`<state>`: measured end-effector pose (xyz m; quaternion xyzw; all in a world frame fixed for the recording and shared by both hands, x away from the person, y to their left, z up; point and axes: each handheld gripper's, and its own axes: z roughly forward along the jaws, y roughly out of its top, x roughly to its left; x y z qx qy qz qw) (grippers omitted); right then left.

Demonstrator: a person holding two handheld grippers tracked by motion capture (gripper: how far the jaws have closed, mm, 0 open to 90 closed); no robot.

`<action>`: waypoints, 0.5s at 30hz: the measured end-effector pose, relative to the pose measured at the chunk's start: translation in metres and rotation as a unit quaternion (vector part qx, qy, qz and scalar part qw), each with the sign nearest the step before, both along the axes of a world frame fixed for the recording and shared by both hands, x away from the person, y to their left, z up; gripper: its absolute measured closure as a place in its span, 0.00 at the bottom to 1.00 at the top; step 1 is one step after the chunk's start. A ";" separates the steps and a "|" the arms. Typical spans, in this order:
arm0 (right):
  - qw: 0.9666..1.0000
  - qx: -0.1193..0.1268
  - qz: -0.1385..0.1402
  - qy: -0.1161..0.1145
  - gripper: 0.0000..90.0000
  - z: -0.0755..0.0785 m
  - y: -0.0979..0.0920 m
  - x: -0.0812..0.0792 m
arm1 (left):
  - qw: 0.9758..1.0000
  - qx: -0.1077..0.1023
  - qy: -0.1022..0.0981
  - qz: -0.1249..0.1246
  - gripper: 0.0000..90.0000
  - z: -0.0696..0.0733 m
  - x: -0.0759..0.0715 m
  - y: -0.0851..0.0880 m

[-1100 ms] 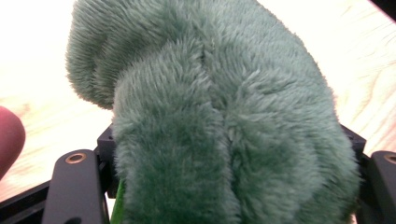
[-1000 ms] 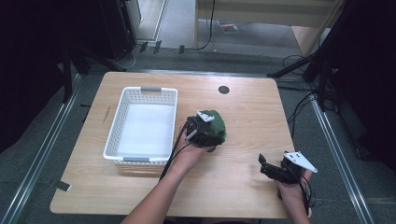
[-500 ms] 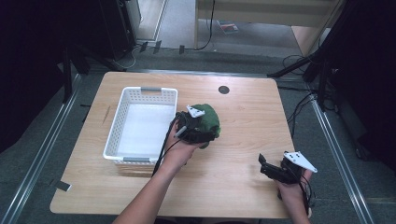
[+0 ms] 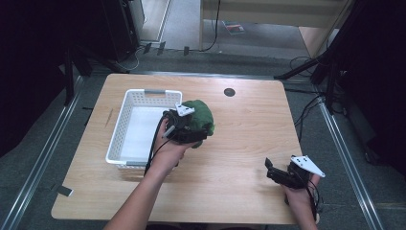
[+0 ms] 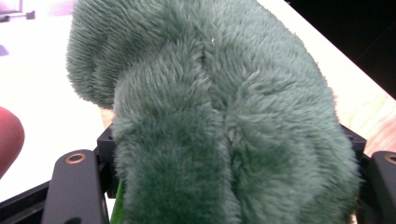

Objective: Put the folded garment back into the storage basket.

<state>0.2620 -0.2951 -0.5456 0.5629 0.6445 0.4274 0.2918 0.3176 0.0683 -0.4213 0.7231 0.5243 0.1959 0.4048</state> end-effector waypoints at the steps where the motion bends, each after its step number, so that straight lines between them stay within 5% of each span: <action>1: 1.000 0.000 0.000 0.000 0.00 0.000 0.000 0.000 | 1.000 0.001 0.000 0.002 0.29 0.001 -0.001 0.004; 15: 1.000 -0.001 -0.001 -0.001 0.00 0.000 0.000 0.000 | 0.999 -0.011 -0.011 0.041 0.29 0.016 -0.002 0.057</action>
